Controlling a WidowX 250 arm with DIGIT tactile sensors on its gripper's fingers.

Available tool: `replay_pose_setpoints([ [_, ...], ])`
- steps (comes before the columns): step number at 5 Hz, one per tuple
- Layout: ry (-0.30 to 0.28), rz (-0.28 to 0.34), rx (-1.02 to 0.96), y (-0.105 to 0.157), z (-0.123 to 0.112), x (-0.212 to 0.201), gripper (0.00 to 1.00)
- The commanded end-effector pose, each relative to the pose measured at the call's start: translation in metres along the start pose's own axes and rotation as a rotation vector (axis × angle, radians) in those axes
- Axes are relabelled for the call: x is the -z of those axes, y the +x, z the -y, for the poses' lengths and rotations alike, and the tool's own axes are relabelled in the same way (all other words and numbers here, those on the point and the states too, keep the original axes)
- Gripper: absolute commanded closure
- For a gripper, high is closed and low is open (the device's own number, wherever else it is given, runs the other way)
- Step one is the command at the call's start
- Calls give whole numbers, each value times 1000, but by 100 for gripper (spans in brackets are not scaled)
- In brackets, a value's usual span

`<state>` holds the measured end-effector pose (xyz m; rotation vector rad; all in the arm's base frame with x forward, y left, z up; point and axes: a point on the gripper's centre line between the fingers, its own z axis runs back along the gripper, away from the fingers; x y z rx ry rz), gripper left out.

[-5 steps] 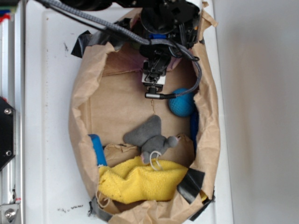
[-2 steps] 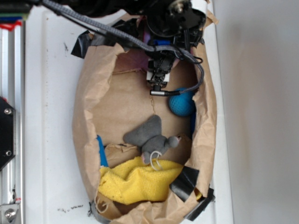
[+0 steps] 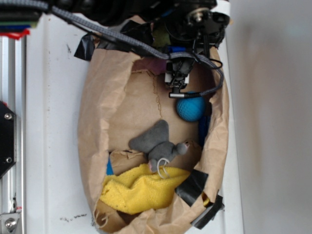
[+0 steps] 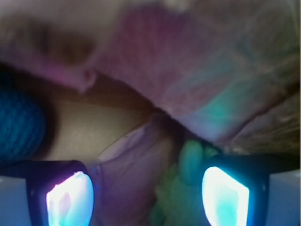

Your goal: Grab the green animal.

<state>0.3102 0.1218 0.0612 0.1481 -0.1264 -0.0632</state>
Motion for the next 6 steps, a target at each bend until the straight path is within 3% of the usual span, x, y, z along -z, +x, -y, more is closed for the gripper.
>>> replay_pose_setpoints([
  [1, 68, 93, -14, 21, -28, -14, 0],
  [2, 104, 127, -4, 27, -39, -7, 0],
  [3, 119, 117, 25, 19, -35, -13, 0],
  [5, 59, 58, 42, -6, -24, -35, 0],
  [6, 102, 64, 3, -10, -32, -40, 0],
])
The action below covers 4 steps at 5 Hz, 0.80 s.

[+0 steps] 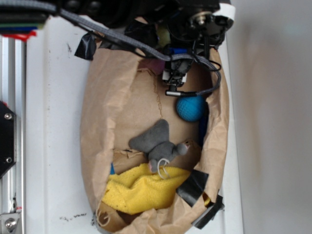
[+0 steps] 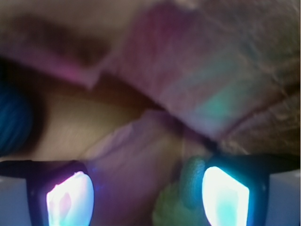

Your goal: Grab the green animal.

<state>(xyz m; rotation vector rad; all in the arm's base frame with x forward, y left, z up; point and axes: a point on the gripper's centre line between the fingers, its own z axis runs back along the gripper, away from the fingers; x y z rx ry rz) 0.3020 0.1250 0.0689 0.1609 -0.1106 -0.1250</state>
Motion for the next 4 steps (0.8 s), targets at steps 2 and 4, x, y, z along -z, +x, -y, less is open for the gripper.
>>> replay_pose_setpoints([
  [2, 150, 30, -96, -1, -40, -3, 0],
  [4, 98, -49, -100, 12, -40, 36, 0],
])
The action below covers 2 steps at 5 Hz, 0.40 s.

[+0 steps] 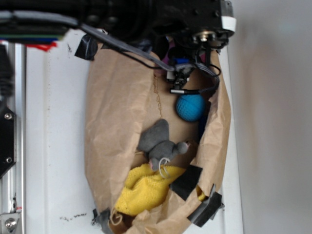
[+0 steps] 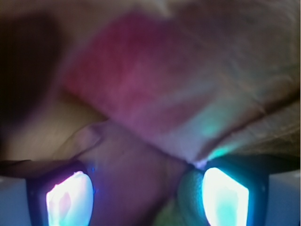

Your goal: Grab the green animal.

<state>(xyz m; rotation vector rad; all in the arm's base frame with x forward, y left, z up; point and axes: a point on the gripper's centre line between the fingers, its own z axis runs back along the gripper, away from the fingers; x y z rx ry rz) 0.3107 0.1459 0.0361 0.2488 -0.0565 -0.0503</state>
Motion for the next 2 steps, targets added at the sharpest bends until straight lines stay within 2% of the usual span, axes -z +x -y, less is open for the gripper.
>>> replay_pose_setpoints([
  [1, -35, -3, -36, 9, -23, 2, 26],
  [2, -32, 12, -37, 8, -22, 0, 100],
])
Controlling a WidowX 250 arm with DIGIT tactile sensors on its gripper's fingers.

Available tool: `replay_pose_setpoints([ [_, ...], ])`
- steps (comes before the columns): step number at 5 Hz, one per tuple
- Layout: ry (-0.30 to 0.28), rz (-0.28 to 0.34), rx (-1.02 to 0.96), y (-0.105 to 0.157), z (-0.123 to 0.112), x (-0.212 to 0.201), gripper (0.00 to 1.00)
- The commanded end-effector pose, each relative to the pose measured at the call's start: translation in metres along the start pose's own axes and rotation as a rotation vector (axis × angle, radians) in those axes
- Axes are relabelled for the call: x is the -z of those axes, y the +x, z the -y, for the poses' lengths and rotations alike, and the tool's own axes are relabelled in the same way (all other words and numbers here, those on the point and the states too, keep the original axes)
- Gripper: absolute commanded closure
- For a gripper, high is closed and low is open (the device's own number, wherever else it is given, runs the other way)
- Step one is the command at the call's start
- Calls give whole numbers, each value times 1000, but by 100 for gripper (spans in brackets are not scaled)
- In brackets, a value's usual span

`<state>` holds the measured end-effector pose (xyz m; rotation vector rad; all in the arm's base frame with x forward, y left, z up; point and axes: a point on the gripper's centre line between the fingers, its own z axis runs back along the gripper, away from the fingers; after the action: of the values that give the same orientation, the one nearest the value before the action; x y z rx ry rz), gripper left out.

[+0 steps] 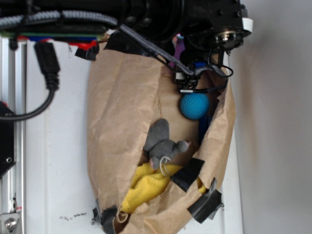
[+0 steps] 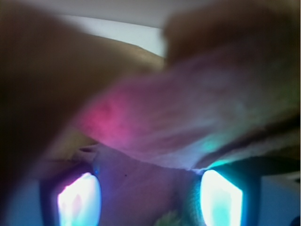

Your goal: Grab the green animal.

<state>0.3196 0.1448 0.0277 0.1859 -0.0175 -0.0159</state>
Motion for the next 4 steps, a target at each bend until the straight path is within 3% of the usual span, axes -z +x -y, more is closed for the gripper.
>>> replay_pose_setpoints([
  [1, 30, 68, 10, -2, -23, -12, 100],
  [4, 34, 99, 32, -6, -20, -25, 100],
])
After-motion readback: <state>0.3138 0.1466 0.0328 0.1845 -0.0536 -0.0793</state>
